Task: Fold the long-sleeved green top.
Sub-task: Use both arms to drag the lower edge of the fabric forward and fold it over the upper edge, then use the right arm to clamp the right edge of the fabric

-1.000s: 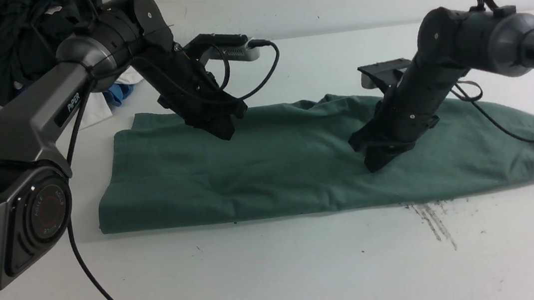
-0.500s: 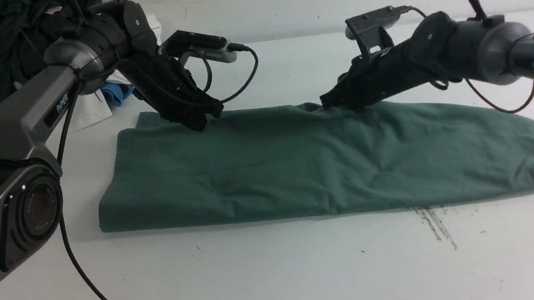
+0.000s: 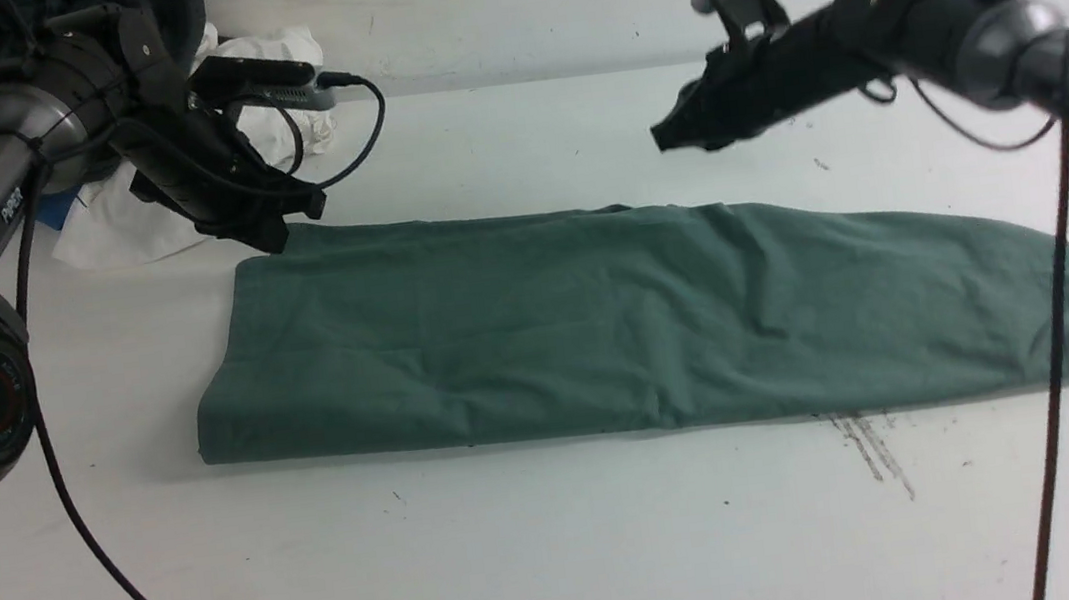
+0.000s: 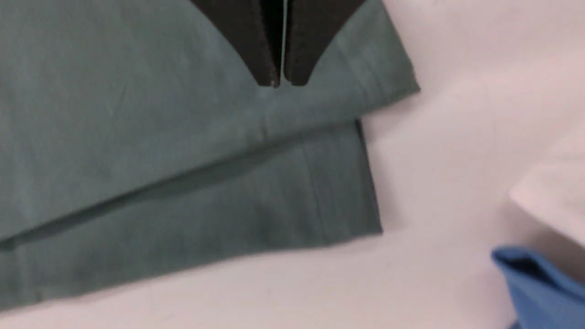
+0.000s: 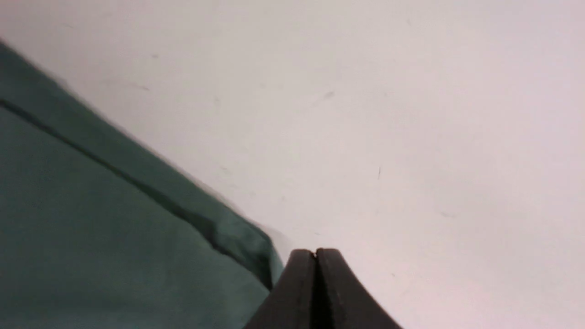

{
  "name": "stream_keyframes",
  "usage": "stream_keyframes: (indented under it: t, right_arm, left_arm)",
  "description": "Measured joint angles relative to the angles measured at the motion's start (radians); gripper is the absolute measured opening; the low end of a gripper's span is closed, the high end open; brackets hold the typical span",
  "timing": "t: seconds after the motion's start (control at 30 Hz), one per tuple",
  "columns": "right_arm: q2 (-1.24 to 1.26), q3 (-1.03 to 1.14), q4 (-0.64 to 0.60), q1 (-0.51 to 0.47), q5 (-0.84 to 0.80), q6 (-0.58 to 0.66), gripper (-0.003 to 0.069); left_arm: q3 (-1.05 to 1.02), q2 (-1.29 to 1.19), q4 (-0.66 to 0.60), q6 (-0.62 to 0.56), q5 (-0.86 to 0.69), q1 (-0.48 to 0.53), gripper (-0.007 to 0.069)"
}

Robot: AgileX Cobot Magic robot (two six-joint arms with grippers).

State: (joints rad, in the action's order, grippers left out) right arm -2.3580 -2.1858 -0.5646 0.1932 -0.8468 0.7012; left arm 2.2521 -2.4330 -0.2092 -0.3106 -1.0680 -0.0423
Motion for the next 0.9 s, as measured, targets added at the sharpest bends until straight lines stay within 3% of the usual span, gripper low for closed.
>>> stream_keyframes:
  t: [0.2, 0.23, 0.3, 0.5, 0.63, 0.9]
  right_arm:
    - [0.187, -0.023, 0.394, -0.059, -0.277, -0.283, -0.001]
    - [0.21, -0.023, 0.504, -0.099, -0.357, -0.372, -0.001]
    - [0.226, -0.003, 0.572, -0.15, -0.381, -0.443, -0.001]
    - [0.284, 0.222, 0.511, -0.296, -0.391, -0.51, 0.0008]
    - [0.316, 0.444, 0.438, -0.383, -0.391, -0.512, 0.0096]
    - [0.317, 0.651, 0.443, -0.426, -0.317, -0.537, 0.0448]
  left_arm:
    - [-0.007, 0.042, 0.0, -0.001, -0.14, 0.015, -0.0007]
    - [-0.007, 0.074, -0.006, -0.001, -0.158, 0.019, -0.0007]
    - [-0.007, 0.108, -0.02, -0.006, -0.162, 0.02, -0.0007]
    - [-0.059, 0.239, -0.122, -0.073, -0.163, 0.022, -0.0007]
    - [-0.195, 0.413, -0.2, -0.133, -0.165, 0.022, -0.0007]
    - [-0.555, 0.756, -0.225, -0.201, -0.164, 0.022, -0.0007]
